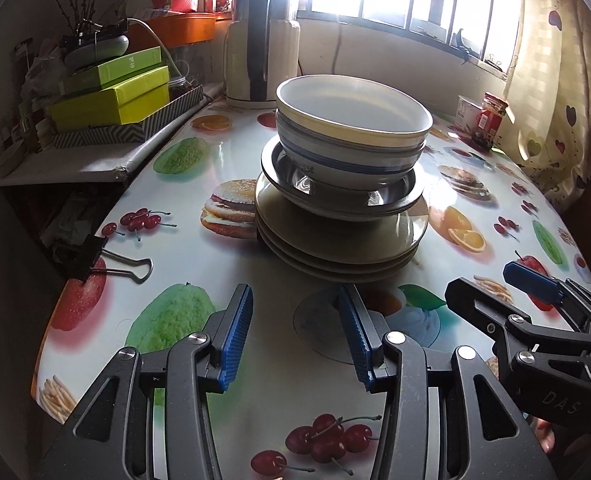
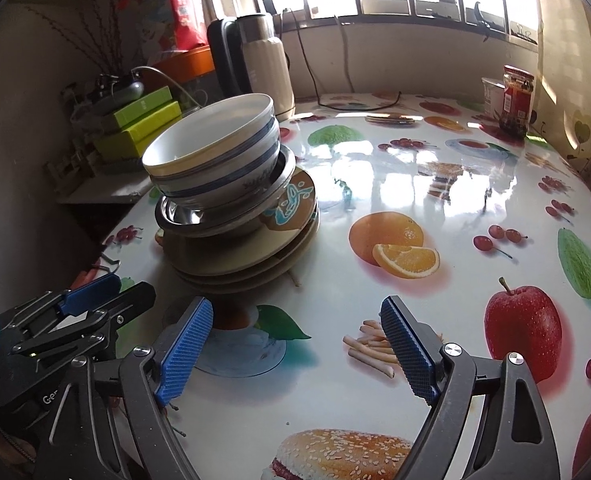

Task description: Organize plates and bowls

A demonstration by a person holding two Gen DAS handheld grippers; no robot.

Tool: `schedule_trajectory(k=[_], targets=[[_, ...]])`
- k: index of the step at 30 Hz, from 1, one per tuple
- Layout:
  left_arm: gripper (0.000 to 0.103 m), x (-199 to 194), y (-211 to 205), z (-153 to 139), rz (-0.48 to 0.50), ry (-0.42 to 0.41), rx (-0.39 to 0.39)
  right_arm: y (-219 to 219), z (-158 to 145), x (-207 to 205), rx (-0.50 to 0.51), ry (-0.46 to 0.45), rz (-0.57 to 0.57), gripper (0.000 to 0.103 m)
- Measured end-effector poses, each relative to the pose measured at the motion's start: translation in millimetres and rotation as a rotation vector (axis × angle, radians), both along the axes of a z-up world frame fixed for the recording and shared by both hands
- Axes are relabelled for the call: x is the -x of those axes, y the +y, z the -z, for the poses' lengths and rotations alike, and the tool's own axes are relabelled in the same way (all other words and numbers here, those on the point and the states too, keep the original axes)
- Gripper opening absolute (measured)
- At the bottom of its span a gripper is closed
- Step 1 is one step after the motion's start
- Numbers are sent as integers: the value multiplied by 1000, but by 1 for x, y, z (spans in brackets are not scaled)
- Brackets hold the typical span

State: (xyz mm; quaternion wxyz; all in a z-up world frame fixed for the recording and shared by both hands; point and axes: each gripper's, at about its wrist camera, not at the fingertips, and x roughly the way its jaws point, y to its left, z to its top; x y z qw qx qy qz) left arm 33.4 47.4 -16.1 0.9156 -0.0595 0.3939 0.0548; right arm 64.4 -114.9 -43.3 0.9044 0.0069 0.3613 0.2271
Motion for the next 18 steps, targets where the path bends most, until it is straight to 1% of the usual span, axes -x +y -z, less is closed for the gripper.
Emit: schedule_trajectory(k=[3,7,18], targets=[[46,0,-3,1,4,6,-4,-1,1,1,-1,6,2,87],[46,0,-3,2,5,14,9,0,-2,4,5,-7,1,87],[46,1,-4,3,-4,22,-4,1,-3,6,2,-7,-1,87]])
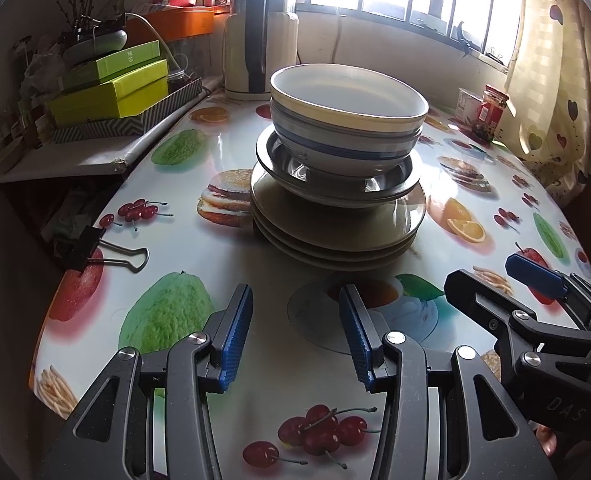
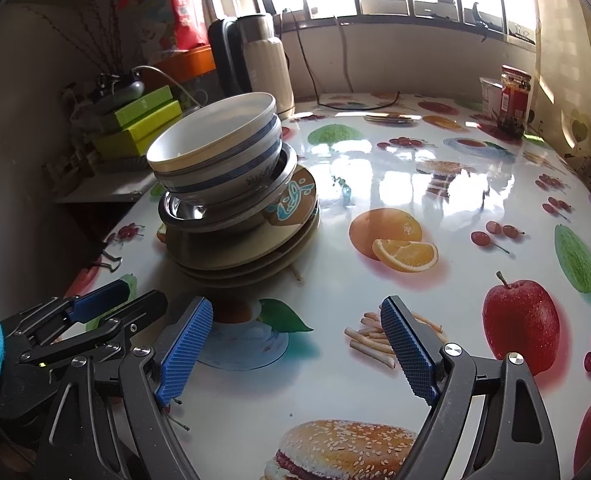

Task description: Organize plates and bowls

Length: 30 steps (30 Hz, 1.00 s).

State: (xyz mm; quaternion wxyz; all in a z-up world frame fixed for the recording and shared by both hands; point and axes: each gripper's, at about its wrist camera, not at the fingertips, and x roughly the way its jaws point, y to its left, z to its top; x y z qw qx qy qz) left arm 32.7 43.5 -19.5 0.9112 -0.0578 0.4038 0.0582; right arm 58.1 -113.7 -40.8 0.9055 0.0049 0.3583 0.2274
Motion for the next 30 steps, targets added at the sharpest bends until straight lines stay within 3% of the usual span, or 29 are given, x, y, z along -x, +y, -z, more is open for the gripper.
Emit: schedule_trajectory(k=[30], targets=[[46,2,0,-1,-1,-1,-2,-2,-1,2,2,-4,2,87]])
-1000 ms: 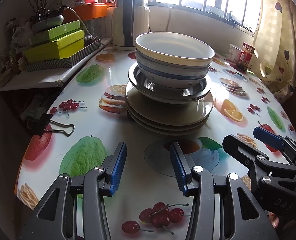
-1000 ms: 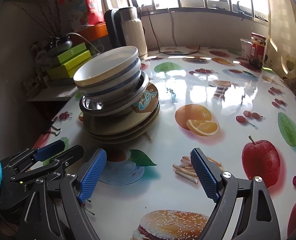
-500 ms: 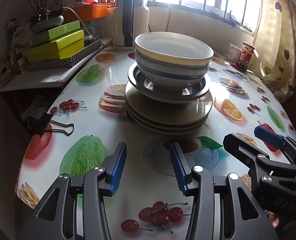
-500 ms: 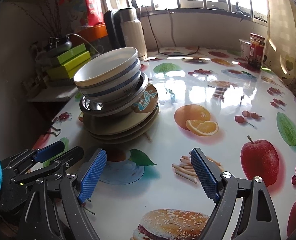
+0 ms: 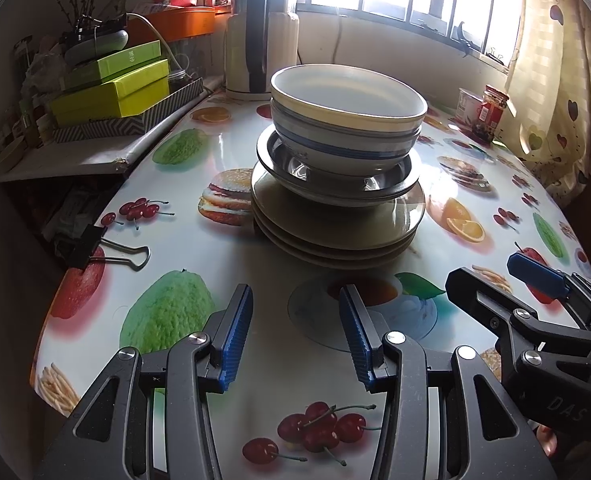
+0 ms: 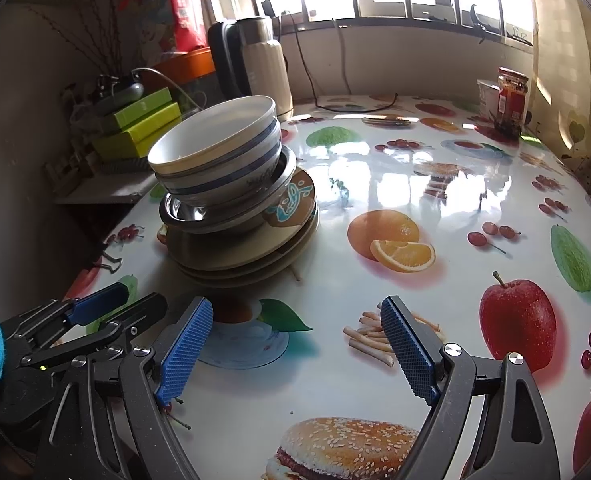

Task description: Organize plates and bowls

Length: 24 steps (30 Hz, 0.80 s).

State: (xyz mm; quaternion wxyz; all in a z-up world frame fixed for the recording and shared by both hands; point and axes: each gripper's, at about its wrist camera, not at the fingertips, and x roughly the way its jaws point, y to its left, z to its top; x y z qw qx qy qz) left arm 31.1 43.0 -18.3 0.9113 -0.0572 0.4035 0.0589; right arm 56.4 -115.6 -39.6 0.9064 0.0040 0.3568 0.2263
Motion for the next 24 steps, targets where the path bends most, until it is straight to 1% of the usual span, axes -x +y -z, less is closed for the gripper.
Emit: schedule_trajectory(k=[24], targets=[[46,1,-1,-1,11,-7,14,-3,0,-2,-5,-4,4,87]])
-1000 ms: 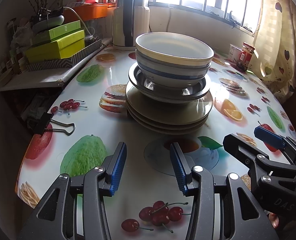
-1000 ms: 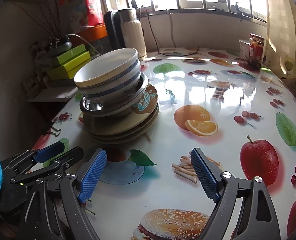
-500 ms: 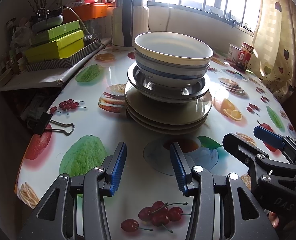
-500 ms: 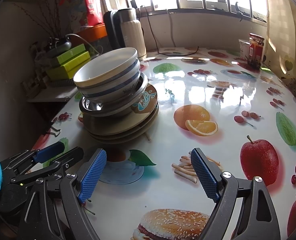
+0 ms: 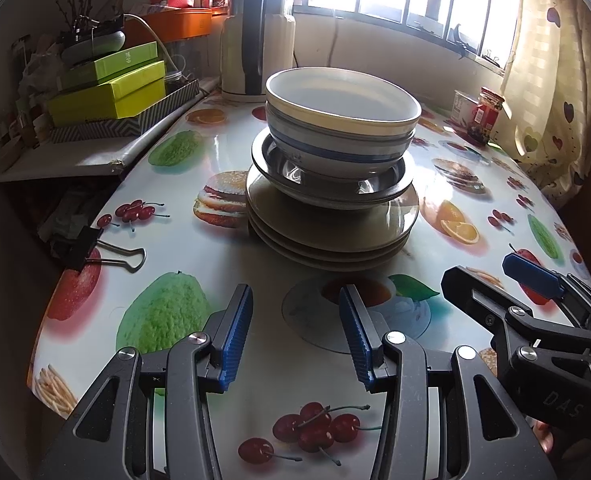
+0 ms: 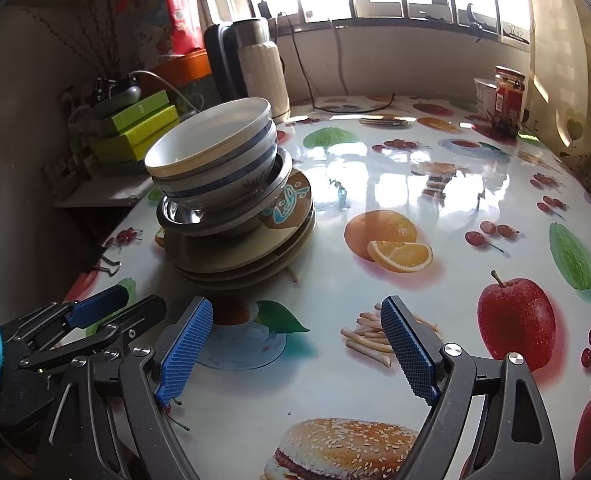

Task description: Organize plates and bowls

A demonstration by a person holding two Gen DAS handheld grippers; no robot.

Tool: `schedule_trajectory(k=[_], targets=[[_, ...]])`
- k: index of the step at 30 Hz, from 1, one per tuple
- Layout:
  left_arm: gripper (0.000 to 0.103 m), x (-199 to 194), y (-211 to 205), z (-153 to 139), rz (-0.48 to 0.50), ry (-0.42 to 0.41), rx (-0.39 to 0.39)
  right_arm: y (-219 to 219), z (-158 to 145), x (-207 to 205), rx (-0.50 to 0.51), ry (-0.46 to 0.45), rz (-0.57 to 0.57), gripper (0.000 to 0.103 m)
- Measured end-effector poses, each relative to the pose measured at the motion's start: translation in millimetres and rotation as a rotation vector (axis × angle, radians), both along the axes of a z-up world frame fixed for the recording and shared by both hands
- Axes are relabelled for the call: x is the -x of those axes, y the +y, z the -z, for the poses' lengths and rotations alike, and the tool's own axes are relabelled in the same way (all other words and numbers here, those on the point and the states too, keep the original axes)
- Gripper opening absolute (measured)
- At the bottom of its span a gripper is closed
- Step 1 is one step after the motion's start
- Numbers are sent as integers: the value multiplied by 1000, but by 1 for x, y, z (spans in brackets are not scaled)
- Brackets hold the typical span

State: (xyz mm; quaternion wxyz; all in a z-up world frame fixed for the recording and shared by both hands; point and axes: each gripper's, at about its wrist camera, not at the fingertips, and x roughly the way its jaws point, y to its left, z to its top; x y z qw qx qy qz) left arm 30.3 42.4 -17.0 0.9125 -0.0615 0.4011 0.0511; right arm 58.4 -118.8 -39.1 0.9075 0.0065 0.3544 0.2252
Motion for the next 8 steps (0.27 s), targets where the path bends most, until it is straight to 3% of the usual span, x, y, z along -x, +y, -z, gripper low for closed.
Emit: schedule_trajectory(k=[8], targets=[[46,-2,0,-1,5,-1,-2,0,0,0,-2,1,2,87]])
